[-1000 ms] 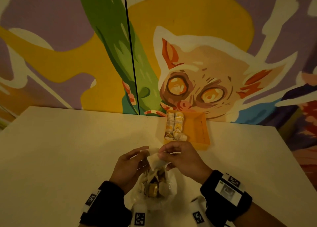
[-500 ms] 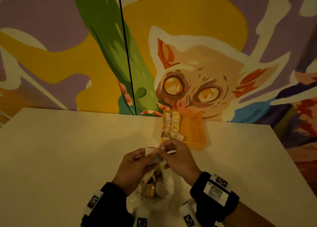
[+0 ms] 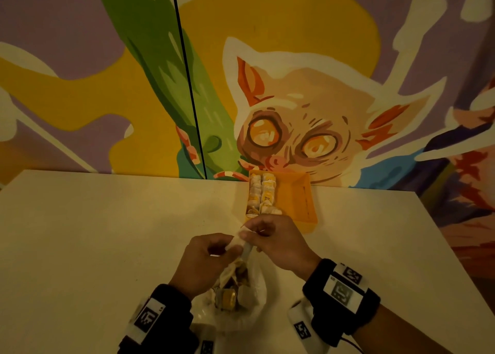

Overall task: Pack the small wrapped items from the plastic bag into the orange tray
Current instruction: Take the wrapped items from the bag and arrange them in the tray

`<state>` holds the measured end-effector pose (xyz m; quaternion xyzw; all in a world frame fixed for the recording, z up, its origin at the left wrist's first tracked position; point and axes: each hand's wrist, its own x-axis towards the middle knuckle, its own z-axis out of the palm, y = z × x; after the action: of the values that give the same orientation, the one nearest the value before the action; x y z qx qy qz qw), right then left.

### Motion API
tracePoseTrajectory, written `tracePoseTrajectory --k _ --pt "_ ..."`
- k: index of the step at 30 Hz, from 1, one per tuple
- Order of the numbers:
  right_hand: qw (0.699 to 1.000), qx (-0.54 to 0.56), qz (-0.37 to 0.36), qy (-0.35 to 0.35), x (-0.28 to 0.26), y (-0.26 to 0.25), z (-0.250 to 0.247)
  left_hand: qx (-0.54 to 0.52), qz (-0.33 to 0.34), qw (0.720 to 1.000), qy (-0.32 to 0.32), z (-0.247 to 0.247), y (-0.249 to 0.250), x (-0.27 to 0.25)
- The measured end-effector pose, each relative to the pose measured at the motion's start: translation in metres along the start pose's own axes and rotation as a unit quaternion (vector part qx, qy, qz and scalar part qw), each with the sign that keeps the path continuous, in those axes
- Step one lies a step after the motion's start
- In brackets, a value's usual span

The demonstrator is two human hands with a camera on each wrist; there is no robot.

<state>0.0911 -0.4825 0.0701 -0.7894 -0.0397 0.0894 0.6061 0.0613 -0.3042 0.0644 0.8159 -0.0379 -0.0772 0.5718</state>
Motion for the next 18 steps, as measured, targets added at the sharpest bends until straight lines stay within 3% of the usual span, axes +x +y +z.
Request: tracePoseTrajectory --k 3,7,12,15,18 --pt "1.000 -0.008 -0.006 -0.001 0.005 0.001 -0.002 -0.011 -0.008 1.000 0.009 0.002 0.003 0.006" --pt "0.999 -0.019 -0.006 -0.050 0.013 -0.004 -0.011 -0.112 -0.029 0.993 0.038 0.009 0.009 0.012" --pt "0.993 -0.097 -0.017 -0.059 0.037 -0.010 -0.037 -0.141 -0.040 0.988 0.054 0.018 0.017 0.033" --pt "0.989 -0.146 -0.015 -0.033 0.063 -0.009 -0.059 -0.016 -0.013 0.998 0.059 0.023 0.009 0.055" --pt "0.982 -0.187 0.003 0.030 0.094 -0.002 -0.082 0.133 -0.008 0.991 0.026 0.027 0.003 0.071"
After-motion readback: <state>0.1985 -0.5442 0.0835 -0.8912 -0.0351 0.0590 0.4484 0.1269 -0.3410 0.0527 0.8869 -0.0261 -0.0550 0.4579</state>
